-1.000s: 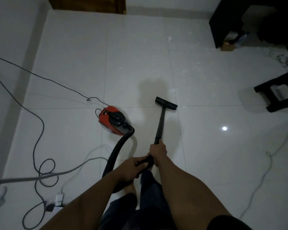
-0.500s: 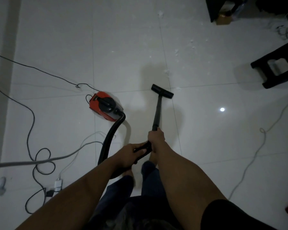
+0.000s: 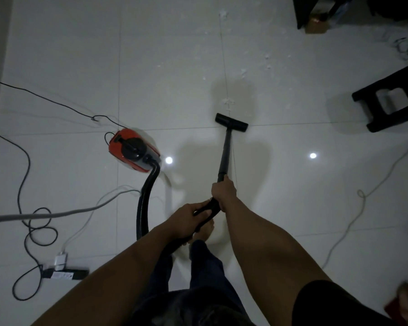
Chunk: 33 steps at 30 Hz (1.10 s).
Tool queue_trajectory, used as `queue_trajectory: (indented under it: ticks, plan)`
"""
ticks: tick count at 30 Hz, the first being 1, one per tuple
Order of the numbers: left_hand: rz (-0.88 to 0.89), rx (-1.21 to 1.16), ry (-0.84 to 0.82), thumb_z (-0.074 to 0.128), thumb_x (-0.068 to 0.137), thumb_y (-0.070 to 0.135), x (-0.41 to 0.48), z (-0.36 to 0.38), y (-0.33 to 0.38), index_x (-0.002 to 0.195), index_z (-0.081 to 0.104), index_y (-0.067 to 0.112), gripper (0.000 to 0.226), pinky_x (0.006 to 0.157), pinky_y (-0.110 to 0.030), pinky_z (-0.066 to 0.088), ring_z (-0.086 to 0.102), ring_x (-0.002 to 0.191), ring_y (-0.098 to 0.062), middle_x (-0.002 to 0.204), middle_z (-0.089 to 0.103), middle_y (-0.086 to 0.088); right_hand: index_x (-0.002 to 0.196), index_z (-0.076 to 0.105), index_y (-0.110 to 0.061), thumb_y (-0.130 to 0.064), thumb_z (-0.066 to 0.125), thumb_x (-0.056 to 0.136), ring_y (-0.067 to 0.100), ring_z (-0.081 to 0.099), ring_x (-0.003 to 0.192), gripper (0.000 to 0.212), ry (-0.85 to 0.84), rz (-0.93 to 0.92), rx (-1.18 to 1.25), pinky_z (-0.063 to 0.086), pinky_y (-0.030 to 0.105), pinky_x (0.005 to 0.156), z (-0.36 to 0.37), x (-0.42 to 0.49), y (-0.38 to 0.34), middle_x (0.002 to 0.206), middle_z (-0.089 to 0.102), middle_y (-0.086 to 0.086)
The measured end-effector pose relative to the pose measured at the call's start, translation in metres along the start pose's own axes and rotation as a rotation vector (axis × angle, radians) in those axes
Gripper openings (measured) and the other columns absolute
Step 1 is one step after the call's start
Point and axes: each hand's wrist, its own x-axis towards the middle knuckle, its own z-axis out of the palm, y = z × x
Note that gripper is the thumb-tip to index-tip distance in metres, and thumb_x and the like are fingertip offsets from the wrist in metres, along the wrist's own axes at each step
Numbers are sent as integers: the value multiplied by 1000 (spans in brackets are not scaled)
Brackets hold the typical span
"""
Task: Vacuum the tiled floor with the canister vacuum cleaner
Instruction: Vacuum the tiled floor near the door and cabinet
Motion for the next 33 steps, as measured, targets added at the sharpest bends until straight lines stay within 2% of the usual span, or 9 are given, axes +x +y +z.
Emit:
queue_trajectory:
  ticks: [3, 6, 9, 15, 20, 24, 27, 29, 33]
  plan:
    - [46, -13, 20, 48, 103, 35, 15, 15, 24, 148, 39, 34, 45, 49, -14, 45, 57, 52, 1, 79, 68, 1, 158, 24, -19, -9, 45, 96, 25, 56, 105, 66, -28, -66, -87, 43, 27, 68, -23, 19, -8, 137, 53, 13]
    - [40, -53, 30, 48, 103, 35, 33, 21, 43, 147, 40, 33, 45, 47, -15, 45, 57, 49, -2, 75, 65, -3, 157, 27, -19, -10, 46, 96, 23, 54, 98, 64, -44, -98, -129, 43, 28, 71, -40, 39, -18, 136, 54, 13]
    - [18, -36, 49, 47, 103, 37, 49, 22, 63, 149, 39, 32, 47, 46, -13, 43, 53, 42, 2, 71, 60, 5, 157, 27, -19, -11, 46, 96, 21, 50, 93, 64, -45, -124, -146, 43, 28, 70, -54, 58, -31, 135, 54, 12]
    - [27, -48, 65, 47, 104, 36, 78, 15, 99, 151, 34, 31, 49, 46, -12, 42, 52, 39, 2, 73, 59, 6, 156, 28, -17, -10, 47, 95, 29, 58, 111, 64, -61, -147, -178, 46, 30, 73, -76, 89, -62, 135, 54, 14]
    - [33, -90, 94, 48, 102, 39, 100, -2, 118, 149, 41, 30, 48, 58, -18, 50, 59, 58, -5, 85, 66, 1, 158, 25, -20, -13, 49, 94, 30, 57, 115, 68, -99, -210, -236, 46, 29, 78, -83, 109, -96, 138, 53, 13]
    - [21, -125, 100, 47, 103, 37, 117, -24, 130, 148, 42, 27, 46, 44, -21, 46, 55, 39, -4, 73, 61, -11, 157, 27, -19, -12, 48, 94, 31, 57, 114, 67, -137, -239, -264, 45, 29, 77, -79, 124, -128, 138, 53, 13]
    - [19, -144, 92, 49, 102, 38, 135, -55, 136, 149, 41, 27, 49, 41, -24, 47, 56, 39, -8, 71, 58, -17, 156, 29, -18, -13, 49, 94, 30, 58, 112, 65, -137, -233, -268, 44, 29, 76, -72, 137, -160, 136, 54, 14]
    - [1, -159, 89, 50, 101, 40, 145, -76, 143, 151, 37, 30, 52, 40, -24, 47, 56, 41, -15, 69, 58, -14, 156, 28, -18, -14, 49, 94, 31, 58, 112, 65, -137, -232, -256, 45, 29, 75, -67, 147, -182, 137, 54, 13]
    - [15, -139, 103, 49, 103, 37, 166, -123, 163, 151, 36, 28, 50, 41, -17, 44, 55, 39, -3, 69, 60, -4, 157, 26, -18, -12, 47, 94, 31, 57, 114, 66, -138, -208, -264, 45, 29, 75, -55, 166, -232, 140, 51, 14]
